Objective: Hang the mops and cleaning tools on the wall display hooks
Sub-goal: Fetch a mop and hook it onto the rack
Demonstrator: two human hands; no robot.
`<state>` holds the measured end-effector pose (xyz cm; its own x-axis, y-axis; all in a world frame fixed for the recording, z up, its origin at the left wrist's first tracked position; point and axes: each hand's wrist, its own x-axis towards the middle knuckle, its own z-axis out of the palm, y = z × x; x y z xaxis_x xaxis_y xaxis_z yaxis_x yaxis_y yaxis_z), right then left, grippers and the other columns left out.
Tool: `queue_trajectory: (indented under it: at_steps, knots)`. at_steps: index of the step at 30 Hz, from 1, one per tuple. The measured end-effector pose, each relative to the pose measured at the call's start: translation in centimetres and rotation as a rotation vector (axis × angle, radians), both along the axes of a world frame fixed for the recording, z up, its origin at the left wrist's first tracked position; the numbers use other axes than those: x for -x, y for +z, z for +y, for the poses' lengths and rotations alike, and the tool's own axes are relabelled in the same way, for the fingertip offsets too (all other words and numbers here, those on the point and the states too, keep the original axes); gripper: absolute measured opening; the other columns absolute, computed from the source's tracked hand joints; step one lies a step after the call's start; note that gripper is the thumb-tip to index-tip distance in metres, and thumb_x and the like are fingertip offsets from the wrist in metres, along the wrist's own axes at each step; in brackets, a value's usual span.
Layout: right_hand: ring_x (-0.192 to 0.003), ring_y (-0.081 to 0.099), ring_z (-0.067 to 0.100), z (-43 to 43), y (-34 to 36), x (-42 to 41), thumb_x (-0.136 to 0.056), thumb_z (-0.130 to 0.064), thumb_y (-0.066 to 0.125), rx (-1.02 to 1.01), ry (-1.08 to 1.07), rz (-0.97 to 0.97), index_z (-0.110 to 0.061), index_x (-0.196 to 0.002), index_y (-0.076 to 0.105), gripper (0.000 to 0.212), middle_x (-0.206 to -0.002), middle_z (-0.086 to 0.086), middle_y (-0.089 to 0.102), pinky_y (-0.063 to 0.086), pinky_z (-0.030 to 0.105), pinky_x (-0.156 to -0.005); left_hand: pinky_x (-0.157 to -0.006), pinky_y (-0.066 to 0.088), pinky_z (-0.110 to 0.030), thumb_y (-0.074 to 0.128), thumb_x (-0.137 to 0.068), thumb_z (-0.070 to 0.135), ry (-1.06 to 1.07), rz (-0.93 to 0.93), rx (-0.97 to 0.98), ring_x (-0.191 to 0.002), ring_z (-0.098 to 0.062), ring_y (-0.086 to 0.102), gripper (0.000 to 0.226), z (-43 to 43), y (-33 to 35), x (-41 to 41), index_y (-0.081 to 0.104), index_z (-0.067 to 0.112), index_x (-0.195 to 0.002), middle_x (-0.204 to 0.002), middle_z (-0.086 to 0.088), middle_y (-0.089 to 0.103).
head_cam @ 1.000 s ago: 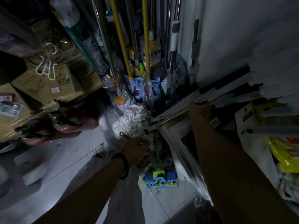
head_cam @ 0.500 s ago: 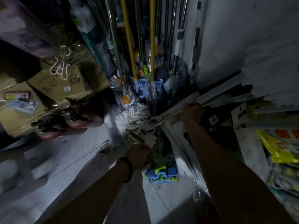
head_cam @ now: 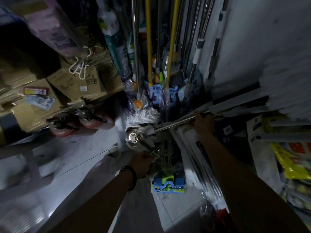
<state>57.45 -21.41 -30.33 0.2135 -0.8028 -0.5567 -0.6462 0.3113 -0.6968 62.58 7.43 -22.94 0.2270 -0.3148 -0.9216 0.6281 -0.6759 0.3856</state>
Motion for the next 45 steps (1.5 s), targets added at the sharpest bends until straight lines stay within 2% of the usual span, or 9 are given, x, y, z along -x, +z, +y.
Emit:
queue_trajectory:
  at_steps: [3,6,12,19,23,29,32,38,45]
  knots:
    - [-0.093,0.076,0.035,-0.9,-3.4,1.5,-0.075,-0.056,0.075,-0.101,-0.016,-0.062,-0.026,-0.09,0.068,0.034,-0.1,0.008,0.076,0.063,0.06,-0.084,-0.048,0.044,-0.021,0.063,-0.101,0.03,0.041,0.022,-0.022,-0.067,-0.025,0.059,0.025,-0.2,-0.3,0.1,0.065,0.015,-0.08,-0.09,-0.017,0.064]
    - [-0.075,0.071,0.03,2.7,1.2,0.0,-0.098,-0.015,0.072,-0.149,-0.095,-0.136,-0.014,-0.08,0.066,0.019,-0.085,0.007,0.073,0.065,0.05,-0.07,-0.038,0.038,-0.015,0.064,-0.1,0.019,0.076,0.038,-0.039,-0.055,-0.019,0.051,0.025,-0.4,-1.0,0.4,0.06,0.017,-0.075,-0.082,-0.014,0.059]
    - [-0.078,0.069,0.033,7.0,1.3,-0.4,-0.103,-0.007,0.066,-0.249,-0.017,-0.161,-0.009,-0.08,0.059,0.024,-0.084,0.016,0.067,0.058,0.053,-0.08,-0.034,0.033,-0.013,0.06,-0.101,0.013,0.113,0.027,-0.059,-0.031,-0.009,0.049,0.018,0.3,-2.5,0.8,0.063,0.008,-0.085,-0.064,-0.009,0.058]
    - [-0.076,0.073,0.03,15.0,2.2,1.4,-0.1,-0.019,0.073,-0.339,-0.034,-0.215,-0.006,-0.096,0.071,0.014,-0.087,0.011,0.075,0.063,0.038,-0.062,-0.047,0.046,-0.022,0.063,-0.099,0.022,0.109,-0.039,-0.109,-0.059,-0.02,0.063,0.004,3.7,-0.4,1.4,0.063,0.019,-0.097,-0.087,-0.009,0.067]
    - [-0.105,0.074,0.036,19.7,1.4,2.6,-0.076,-0.07,0.076,-0.322,0.109,-0.175,-0.027,-0.097,0.068,0.049,-0.109,0.012,0.076,0.061,0.054,-0.095,-0.065,0.058,-0.033,0.064,-0.094,0.012,0.046,-0.231,-0.071,-0.073,-0.026,0.067,0.015,6.9,0.5,-0.8,0.059,0.026,-0.09,-0.08,-0.004,0.066]
    - [-0.087,0.07,0.023,25.2,2.4,1.3,-0.064,-0.083,0.081,-0.204,0.04,-0.267,-0.012,-0.105,0.067,0.082,-0.099,0.002,0.074,0.06,0.047,-0.084,-0.081,0.057,-0.044,0.071,-0.09,0.028,-0.023,-0.537,0.072,-0.09,-0.03,0.069,0.007,9.6,6.3,-4.9,0.064,0.028,-0.091,-0.097,-0.003,0.071]
    - [-0.093,0.075,0.023,27.8,10.2,-0.5,-0.092,-0.058,0.073,-0.041,0.134,-0.145,-0.017,-0.099,0.072,0.042,-0.097,0.001,0.077,0.061,0.049,-0.089,-0.085,0.059,-0.035,0.073,-0.093,0.029,-0.169,-0.634,0.285,-0.1,-0.018,0.069,0.019,8.9,11.3,-6.4,0.067,0.023,-0.11,-0.105,0.003,0.071]
    - [-0.111,0.068,0.035,31.6,20.1,-2.8,-0.104,-0.015,0.06,0.335,0.262,-0.055,-0.001,-0.133,0.061,0.032,-0.123,0.017,0.071,0.045,0.029,-0.083,-0.088,0.049,-0.011,0.076,-0.091,0.033,-0.51,-0.821,0.653,-0.11,-0.004,0.063,0.05,6.5,21.5,-9.3,0.061,0.023,-0.138,-0.126,0.01,0.067]
    - [-0.105,0.07,0.032,30.5,29.4,-5.3,-0.104,-0.016,0.059,0.412,0.321,-0.073,-0.003,-0.124,0.065,0.025,-0.114,0.013,0.072,0.049,0.023,-0.074,-0.092,0.051,-0.017,0.068,-0.098,0.028,-0.569,-0.999,0.858,-0.116,-0.01,0.064,0.054,4.8,28.9,-11.5,0.053,0.027,-0.15,-0.14,0.004,0.065]
